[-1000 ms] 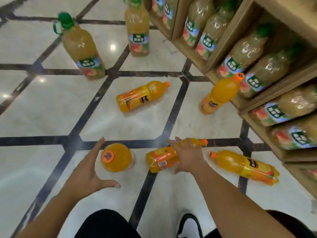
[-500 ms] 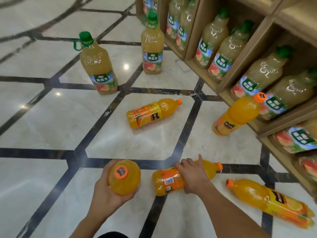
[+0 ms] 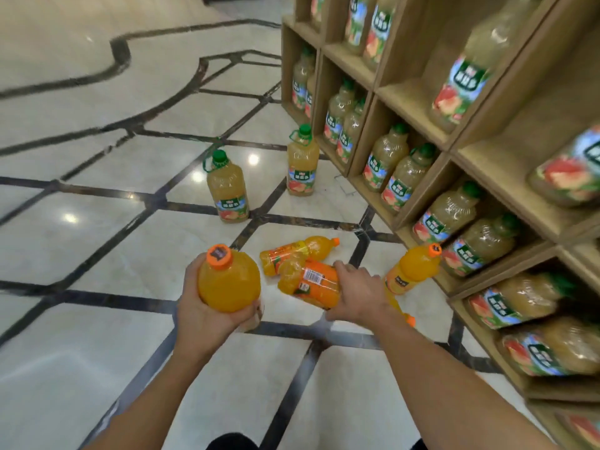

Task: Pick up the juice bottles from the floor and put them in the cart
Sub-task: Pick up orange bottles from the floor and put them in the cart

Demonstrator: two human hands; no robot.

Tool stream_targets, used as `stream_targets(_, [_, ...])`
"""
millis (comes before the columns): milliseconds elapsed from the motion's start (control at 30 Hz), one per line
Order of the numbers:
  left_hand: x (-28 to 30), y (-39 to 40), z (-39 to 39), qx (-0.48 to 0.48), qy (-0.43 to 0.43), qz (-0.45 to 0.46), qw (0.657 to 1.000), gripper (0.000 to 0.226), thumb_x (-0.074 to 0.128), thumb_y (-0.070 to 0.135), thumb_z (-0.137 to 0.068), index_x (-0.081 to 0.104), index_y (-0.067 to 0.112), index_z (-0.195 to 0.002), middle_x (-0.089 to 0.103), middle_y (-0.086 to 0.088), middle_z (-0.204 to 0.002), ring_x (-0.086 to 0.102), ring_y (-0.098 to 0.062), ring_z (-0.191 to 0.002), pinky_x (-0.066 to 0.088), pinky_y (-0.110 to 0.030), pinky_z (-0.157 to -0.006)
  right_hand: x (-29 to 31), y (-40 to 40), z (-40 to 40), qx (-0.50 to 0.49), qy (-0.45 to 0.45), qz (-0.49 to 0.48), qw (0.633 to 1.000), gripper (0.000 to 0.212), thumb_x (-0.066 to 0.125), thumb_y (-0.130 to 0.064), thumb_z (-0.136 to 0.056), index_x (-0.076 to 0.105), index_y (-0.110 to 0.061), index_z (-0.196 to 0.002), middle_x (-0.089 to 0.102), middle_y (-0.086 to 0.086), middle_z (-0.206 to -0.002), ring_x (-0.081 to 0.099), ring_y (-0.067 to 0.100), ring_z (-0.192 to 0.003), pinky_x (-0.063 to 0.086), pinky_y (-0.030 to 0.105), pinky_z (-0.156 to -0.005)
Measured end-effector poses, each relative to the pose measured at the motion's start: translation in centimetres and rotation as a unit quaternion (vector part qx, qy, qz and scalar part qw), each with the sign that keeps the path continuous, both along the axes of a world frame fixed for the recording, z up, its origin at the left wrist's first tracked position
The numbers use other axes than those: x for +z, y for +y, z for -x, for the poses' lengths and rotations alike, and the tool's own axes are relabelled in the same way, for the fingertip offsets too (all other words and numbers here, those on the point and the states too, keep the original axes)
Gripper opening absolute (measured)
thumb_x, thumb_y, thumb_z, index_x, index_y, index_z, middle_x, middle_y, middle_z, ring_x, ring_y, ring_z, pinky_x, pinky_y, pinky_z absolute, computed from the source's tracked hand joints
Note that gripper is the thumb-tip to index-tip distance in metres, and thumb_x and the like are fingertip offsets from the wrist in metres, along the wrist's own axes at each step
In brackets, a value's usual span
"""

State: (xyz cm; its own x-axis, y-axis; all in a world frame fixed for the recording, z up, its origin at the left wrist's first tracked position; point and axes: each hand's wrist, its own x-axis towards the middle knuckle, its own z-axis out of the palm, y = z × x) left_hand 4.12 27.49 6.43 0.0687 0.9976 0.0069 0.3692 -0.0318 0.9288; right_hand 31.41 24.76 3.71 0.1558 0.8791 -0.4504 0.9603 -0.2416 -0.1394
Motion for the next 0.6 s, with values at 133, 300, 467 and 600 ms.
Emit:
stream_targets(133, [15.2,0.6,1.3,0.02,-0.027,-0.016,0.999,0.106,0.099,0.03,-0.043,0.035,0.058,-0.123,0.05,0.012,-0.125,0.053,-0.016,-0.112,0.047,-0.025,-0.075,17.8,2.8,0.8,0.024,-0.01,-0.072,0.997,0.104,0.083,-0.058,-0.056,0.033,-0.023,-0.14,0.056,0.004,-0.13,0.057,0.031,-0.116,0.049,0.048,-0.094])
stream_targets(300, [36.7,0.3,4.2,0.068,-0.041,-0.036,0.996,0.11,0.098,0.026,-0.044,0.036,0.044,-0.132,0.049,0.008,-0.125,0.052,-0.014,-0.108,0.044,-0.022,-0.074,41.1,4.3,4.7,0.094,-0.019,-0.144,0.985,0.112,0.082,-0.056,-0.062,0.022,-0.029,-0.153,0.053,0.004,-0.136,0.054,0.032,-0.123,0.048,0.05,-0.099])
stream_targets(467, [55.5,-1.1,8.9,0.149,-0.034,-0.067,0.986,0.106,0.098,0.017,-0.05,0.036,0.04,-0.133,0.05,0.003,-0.124,0.052,-0.02,-0.11,0.048,-0.031,-0.082,60.2,4.5,10.0,0.158,-0.009,-0.201,0.967,0.113,0.08,-0.058,-0.063,0.017,-0.03,-0.153,0.052,0.004,-0.135,0.054,0.031,-0.121,0.049,0.051,-0.096])
stream_targets(600, [66.7,-3.6,12.8,0.219,-0.01,-0.104,0.97,0.104,0.097,0.013,-0.052,0.037,0.035,-0.134,0.048,0.005,-0.119,0.05,-0.016,-0.103,0.036,-0.014,-0.067,70.8,4.9,14.8,0.217,0.016,-0.236,0.947,0.111,0.084,-0.054,-0.062,0.021,-0.032,-0.15,0.053,0.003,-0.137,0.055,0.03,-0.122,0.049,0.052,-0.098])
